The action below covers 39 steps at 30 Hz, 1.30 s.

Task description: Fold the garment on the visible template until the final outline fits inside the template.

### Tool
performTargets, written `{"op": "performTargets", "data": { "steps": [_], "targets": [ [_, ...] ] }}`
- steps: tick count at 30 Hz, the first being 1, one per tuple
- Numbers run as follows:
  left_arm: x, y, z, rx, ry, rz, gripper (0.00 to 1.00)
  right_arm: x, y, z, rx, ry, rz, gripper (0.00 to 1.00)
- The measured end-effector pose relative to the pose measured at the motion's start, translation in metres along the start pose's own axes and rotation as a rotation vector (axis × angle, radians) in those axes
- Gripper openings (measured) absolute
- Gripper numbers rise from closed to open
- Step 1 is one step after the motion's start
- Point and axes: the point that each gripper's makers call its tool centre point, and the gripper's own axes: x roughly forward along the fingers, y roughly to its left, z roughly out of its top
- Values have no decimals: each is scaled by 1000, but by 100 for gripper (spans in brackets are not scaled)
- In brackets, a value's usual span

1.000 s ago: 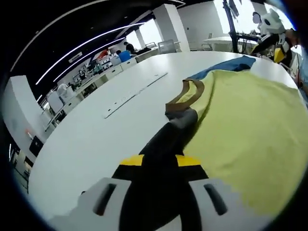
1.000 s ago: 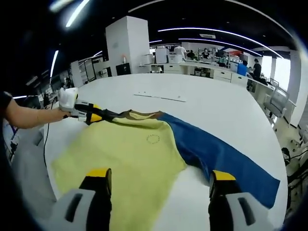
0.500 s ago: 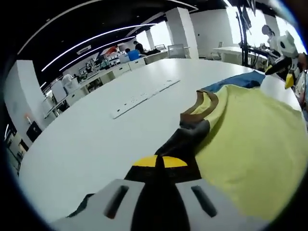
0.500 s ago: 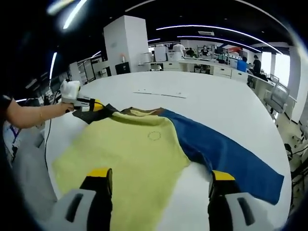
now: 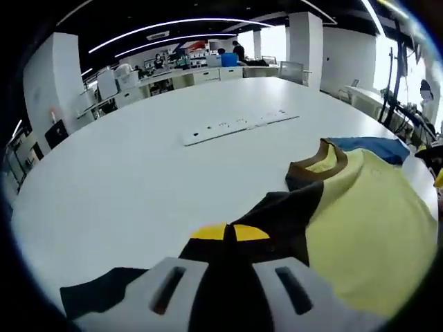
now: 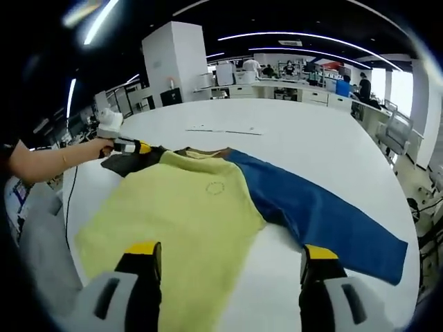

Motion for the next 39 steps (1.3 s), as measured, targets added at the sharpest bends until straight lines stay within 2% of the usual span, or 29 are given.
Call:
{"op": "performTargets", "data": {
  "steps": [5, 12, 16, 20, 21, 24, 31, 39],
  "targets": [
    [2, 7, -7, -47, 52, 34, 0, -1, -4, -2, 7, 6, -9, 82],
    [1, 13, -8, -77, 85, 69, 0, 2, -3, -5, 14, 12, -8, 83],
    [-4, 17, -3, -23, 82, 89, 0, 2, -4, -5, 21, 12, -10, 83],
    [-5, 22, -6, -13, 96, 97, 1, 3, -7, -7, 31, 16, -18, 83],
    [-5, 24, -9, -2, 105, 104, 5, 3, -8, -7, 33, 15, -19, 83],
    [-7, 26, -9, -3, 96, 104, 26, 2, -12, -6, 42, 14, -26, 83],
    [-20, 34, 11, -43, -7, 122, 67, -1, -22, -1, 69, 0, -33, 84],
    [-39, 23, 32, -66, -103, 74, 86, -6, -36, 8, 99, -18, -36, 87]
  ]
}}
